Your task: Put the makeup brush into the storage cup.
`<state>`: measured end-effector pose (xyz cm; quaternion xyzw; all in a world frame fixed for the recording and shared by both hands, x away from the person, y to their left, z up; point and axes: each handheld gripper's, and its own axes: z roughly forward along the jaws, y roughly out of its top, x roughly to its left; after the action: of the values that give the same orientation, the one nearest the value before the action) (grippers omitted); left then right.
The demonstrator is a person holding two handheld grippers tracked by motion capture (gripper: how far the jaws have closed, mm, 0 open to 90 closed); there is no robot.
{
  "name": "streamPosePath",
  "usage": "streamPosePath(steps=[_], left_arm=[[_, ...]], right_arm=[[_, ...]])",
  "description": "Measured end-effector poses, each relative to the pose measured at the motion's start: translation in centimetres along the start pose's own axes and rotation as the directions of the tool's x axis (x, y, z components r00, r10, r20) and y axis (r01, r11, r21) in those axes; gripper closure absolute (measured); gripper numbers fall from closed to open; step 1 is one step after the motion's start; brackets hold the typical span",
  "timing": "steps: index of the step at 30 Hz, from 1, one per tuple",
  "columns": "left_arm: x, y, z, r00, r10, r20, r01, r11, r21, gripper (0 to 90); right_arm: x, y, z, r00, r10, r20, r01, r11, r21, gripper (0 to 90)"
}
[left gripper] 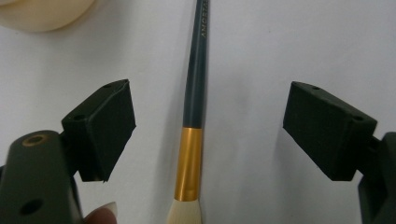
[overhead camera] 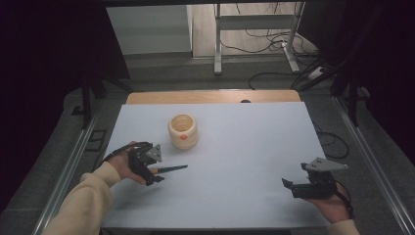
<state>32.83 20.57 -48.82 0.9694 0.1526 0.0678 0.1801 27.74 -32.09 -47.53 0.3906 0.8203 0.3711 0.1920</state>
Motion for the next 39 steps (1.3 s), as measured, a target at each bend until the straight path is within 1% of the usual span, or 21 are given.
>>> streamPosePath(steps=[8,14,20,27,29,34,35,39], left_arm=[[0.4,-0.2,0.7,0.9999,-0.006,0.015,0.006,0.9996,0.026,17.6],[0.7,-0.2,1.1,0.9997,-0.010,0.021,0.009,0.9992,0.040,20.1],[0.7,-0.2,1.5,0.9997,-0.001,0.023,0.000,0.9985,0.055,22.8],[0.8,-0.3,1.7,0.9997,-0.007,0.025,0.005,0.9985,0.055,23.3],[0.9,-0.3,1.7,0.9996,-0.008,0.027,0.006,0.9981,0.062,23.4],[1.1,-0.5,1.7,0.9997,-0.004,0.025,0.003,0.9982,0.060,28.7],[1.1,-0.5,1.7,0.9996,-0.009,0.025,0.008,0.9984,0.056,29.6],[1.3,-0.7,1.7,0.9996,-0.014,0.026,0.013,0.9983,0.057,31.0]], right_arm=[[0.0,0.0,0.0,1.0000,0.000,0.002,0.000,1.000,0.001,9.0],[0.0,0.0,0.0,1.0000,0.000,0.002,0.000,1.000,0.002,9.0],[-0.1,0.0,0.0,1.0000,0.000,0.004,0.000,1.000,0.003,9.0],[-0.1,0.0,0.0,1.0000,0.000,0.004,0.000,1.000,0.003,9.0],[-0.1,0.0,0.0,1.0000,0.000,0.004,0.000,1.000,0.003,9.0],[-0.1,0.0,0.0,1.0000,-0.001,0.004,0.001,1.000,0.003,9.0],[-0.1,0.0,0.0,1.0000,0.000,0.004,0.000,1.000,0.003,9.0],[-0.1,0.0,0.0,1.0000,0.000,0.005,0.000,1.000,0.002,9.0]])
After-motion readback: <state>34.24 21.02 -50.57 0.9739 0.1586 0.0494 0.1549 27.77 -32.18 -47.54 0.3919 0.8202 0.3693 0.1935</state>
